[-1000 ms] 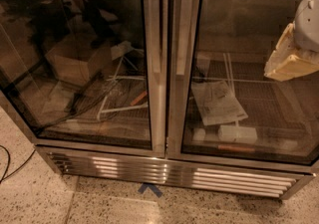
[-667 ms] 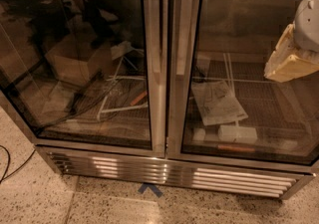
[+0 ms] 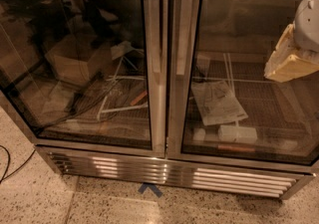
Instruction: Place blue chip bag into bottom drawer
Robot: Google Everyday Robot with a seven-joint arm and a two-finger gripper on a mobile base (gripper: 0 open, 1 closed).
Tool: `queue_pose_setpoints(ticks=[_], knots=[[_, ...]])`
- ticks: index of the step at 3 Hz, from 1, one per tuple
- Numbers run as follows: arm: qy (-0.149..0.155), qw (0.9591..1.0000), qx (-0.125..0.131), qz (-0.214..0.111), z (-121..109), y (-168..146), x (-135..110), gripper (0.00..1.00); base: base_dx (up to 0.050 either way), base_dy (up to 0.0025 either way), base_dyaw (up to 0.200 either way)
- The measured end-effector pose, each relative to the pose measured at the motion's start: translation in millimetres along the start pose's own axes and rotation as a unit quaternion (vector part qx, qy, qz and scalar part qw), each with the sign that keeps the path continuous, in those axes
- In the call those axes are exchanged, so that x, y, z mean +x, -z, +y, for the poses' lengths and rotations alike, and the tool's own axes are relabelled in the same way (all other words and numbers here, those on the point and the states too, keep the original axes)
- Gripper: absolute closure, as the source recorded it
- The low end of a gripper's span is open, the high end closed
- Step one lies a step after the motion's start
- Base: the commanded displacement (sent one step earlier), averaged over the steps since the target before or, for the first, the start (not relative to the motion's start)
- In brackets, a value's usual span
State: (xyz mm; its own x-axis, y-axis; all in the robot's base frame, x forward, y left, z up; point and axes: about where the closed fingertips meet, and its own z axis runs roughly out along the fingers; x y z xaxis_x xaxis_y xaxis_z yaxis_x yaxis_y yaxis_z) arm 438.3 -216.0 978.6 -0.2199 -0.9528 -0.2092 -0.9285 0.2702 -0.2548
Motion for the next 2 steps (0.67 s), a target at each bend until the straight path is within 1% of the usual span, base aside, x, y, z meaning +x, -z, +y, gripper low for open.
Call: queue_pose_setpoints(ticks=[1, 2], knots=[[0.000, 1.0000, 0.000, 0.000, 0.0, 0.0, 0.0, 0.31, 0.000, 0.00000, 0.000], [0.000, 1.0000, 0.000, 0.000, 0.0, 0.0, 0.0, 0.00, 0.000, 0.00000, 0.000]])
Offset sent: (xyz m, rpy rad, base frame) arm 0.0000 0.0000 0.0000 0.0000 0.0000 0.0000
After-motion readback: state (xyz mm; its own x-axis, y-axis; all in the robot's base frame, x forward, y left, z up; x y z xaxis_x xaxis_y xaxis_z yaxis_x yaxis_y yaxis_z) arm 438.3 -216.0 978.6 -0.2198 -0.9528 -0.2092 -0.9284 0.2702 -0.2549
